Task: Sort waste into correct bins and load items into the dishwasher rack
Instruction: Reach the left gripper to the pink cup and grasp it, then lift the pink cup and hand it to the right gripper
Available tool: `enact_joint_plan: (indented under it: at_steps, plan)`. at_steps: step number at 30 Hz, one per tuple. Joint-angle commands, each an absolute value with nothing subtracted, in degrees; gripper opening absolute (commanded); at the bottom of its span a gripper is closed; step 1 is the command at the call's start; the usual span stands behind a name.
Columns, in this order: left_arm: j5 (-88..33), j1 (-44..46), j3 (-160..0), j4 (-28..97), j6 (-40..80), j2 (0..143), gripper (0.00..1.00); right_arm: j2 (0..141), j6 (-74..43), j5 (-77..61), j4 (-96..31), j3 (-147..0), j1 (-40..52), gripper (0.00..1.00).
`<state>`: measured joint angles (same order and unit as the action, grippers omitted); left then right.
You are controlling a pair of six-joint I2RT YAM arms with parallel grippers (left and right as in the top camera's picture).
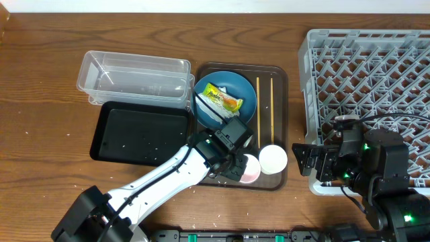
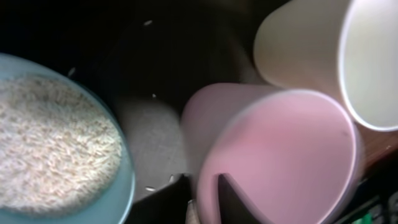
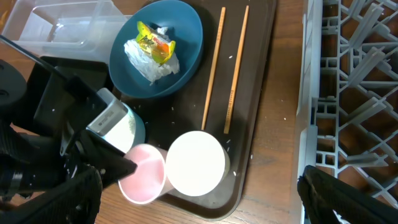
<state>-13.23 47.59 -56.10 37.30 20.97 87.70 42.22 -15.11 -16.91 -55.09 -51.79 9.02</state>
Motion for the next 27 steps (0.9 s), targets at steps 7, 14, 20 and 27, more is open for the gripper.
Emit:
enact_joint_plan:
  at_steps: [7,14,20,27]
  plan:
    - [-15.1,42.5,-59.5,40.2,21.1,78.4,0.06,42.0,-15.9,-19.0,-55.2,-52.8,8.9,0.99]
    - [-40.4,26.2,-59.6,38.5,16.3,69.8,0.06,42.0,-15.8,-29.5,-51.6,-52.8,8.9,0.99]
    - [-76.3,11.9,-59.6,33.9,12.4,70.5,0.06,42.9,-15.9,-47.1,-38.5,-52.8,10.5,0.96]
    - [-90.1,8.4,-59.6,30.9,14.2,71.0,0.06,47.7,-19.9,-53.2,-22.7,-52.8,17.2,0.93]
